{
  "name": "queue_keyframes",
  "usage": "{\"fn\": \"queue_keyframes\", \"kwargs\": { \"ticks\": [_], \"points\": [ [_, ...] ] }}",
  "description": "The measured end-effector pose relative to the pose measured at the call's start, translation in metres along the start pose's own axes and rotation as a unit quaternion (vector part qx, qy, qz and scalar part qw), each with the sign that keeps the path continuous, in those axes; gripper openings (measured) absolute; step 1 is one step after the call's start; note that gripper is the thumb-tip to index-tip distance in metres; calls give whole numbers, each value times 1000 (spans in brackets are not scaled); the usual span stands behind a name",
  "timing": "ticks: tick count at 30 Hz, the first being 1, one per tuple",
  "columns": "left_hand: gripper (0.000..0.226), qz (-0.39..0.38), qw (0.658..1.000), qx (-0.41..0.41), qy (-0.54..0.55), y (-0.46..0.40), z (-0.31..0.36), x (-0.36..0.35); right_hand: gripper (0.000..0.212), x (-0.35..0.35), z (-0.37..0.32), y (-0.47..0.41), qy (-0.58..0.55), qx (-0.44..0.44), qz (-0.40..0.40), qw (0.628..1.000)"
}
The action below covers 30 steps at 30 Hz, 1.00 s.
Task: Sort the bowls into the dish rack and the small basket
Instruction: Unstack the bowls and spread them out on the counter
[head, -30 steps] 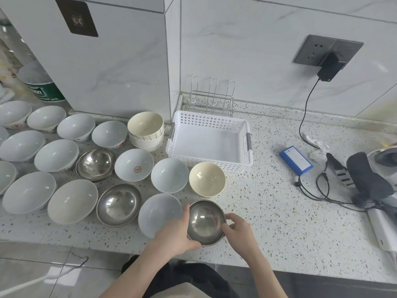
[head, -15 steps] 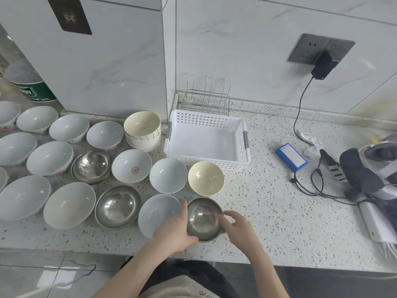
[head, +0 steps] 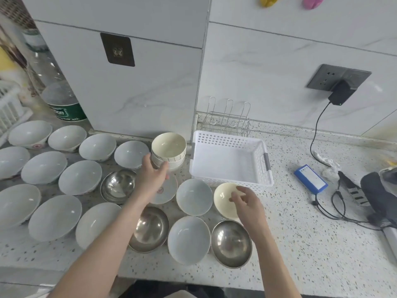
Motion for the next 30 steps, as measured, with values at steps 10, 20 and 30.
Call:
{"fn": "queue_keyframes", "kwargs": {
  "ticks": [10, 20, 30],
  "points": [
    [34, -46, 994, 45, -93, -83, 16, 8, 35, -53, -46, -2, 28, 0, -31, 999],
    [38, -105, 988, 53, -103, -99, 23, 3, 31, -78, -56, 7, 4, -35, -19, 999],
    [38, -129, 985, 75, 91, -78, 38, 47, 32, -100, -86, -25, 18, -48, -37, 998]
  ]
}}
Point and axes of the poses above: each hand's wrist, its own y-axis away from the middle knuckle, its own x-axis out of the back of the hand, z = x × y, the point moved 2 cm from there along -y, towards the middle knuckle, and after that the axes turned 12 degrees about y, right-handed, at the moved point
